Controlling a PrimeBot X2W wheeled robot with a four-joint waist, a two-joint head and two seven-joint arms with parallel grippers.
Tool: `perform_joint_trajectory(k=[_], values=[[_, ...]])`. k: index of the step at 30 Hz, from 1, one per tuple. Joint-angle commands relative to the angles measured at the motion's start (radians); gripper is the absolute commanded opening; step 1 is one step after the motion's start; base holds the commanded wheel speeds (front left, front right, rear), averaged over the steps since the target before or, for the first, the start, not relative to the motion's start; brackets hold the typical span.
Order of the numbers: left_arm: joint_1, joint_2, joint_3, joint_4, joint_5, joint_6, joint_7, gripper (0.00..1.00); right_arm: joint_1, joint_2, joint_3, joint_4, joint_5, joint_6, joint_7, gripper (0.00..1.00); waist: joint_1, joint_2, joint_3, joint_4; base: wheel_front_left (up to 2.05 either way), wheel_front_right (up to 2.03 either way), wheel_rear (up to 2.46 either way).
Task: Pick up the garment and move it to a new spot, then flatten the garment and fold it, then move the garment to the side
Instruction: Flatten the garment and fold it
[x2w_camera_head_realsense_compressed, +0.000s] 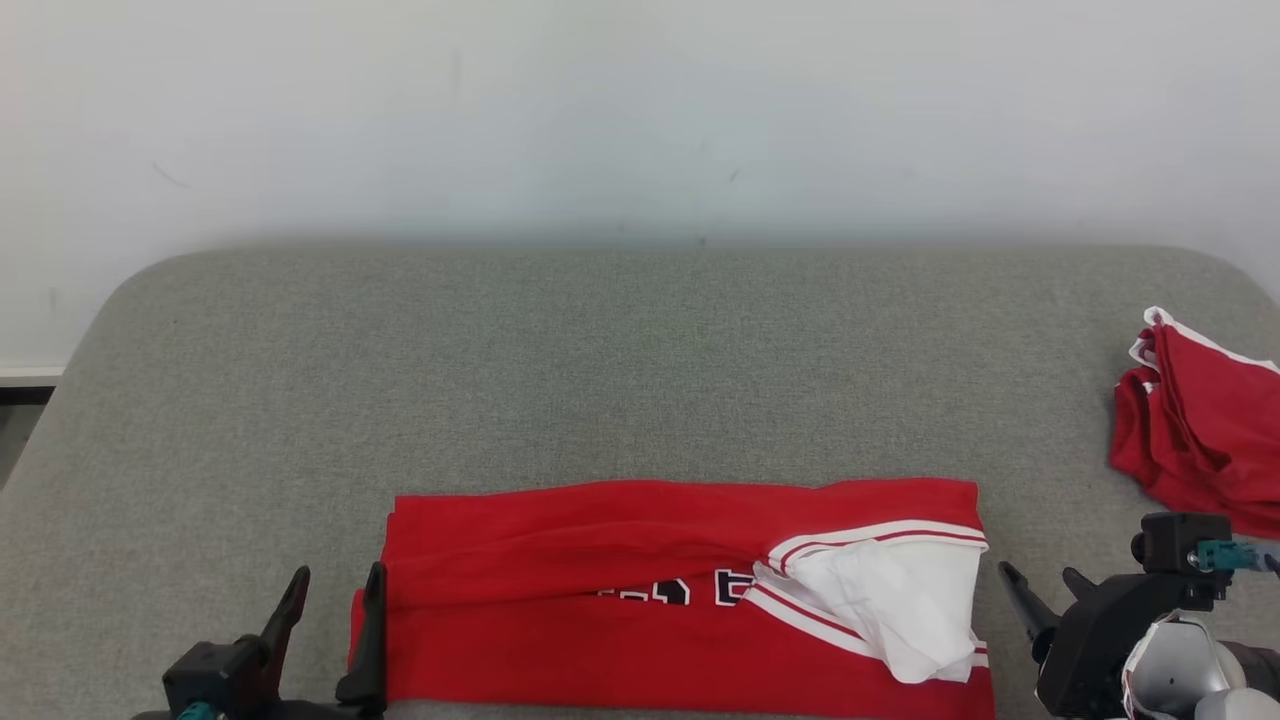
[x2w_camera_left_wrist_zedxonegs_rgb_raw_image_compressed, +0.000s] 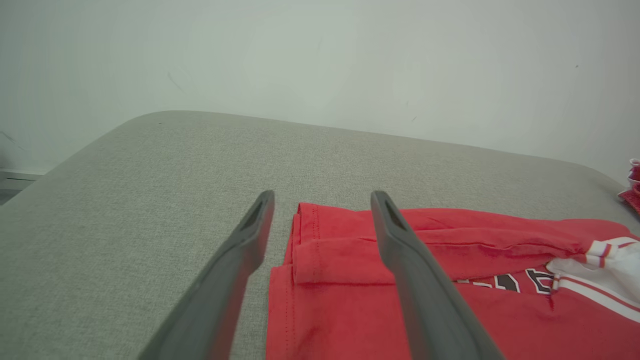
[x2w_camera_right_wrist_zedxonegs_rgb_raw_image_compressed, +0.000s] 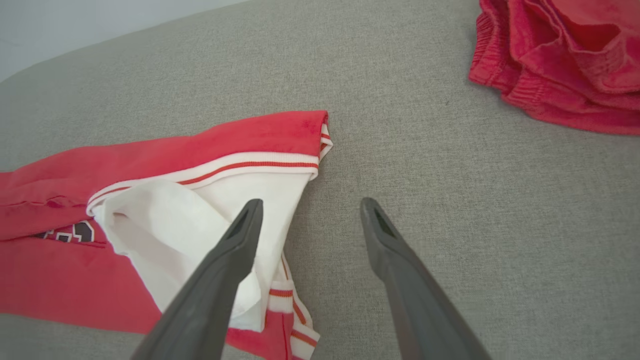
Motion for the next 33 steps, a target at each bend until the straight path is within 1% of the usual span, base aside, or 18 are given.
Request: perform_joint_trajectory(k=[1,8,16,20,29,33], values=[[-0.012,0.007,0.0,-0.002,-0.002,0.005,0.0,1.0,-0.016,-0.002,-0.001,-0.004,0.011,0.0,0.012,1.0,0.0,0.0,0.002,0.004,0.0,0.0,0.0],[-0.018,0.009,-0.006,-0.006,-0.007,0.005,0.005,1.0,-0.047,-0.002,0.007,0.017,-0.01,0.0,0.136,1.0,0.0,0.0,0.017,0.018,0.0,0.0,0.0],[-0.04,0.007,-0.017,0.0,-0.011,0.001,0.007,1.0,-0.115,-0.002,0.007,0.071,-0.065,0.0,0.236,1.0,0.0,0.0,0.04,0.036,0.0,0.0,0.0],[-0.05,0.006,-0.021,0.007,-0.014,0.001,0.002,1.0,-0.13,-0.002,0.017,0.106,-0.067,0.0,0.27,1.0,0.0,0.0,0.047,0.049,0.0,0.0,0.0],[-0.068,0.006,-0.029,0.016,-0.018,-0.001,-0.002,1.0,-0.158,-0.002,0.021,0.187,-0.075,0.0,0.296,1.0,0.0,0.0,0.065,0.078,0.0,0.0,0.0],[-0.074,0.01,-0.033,0.021,-0.022,-0.004,-0.004,1.0,-0.175,-0.002,0.025,0.239,-0.06,0.0,0.312,1.0,0.0,0.0,0.069,0.088,0.0,0.0,0.0]])
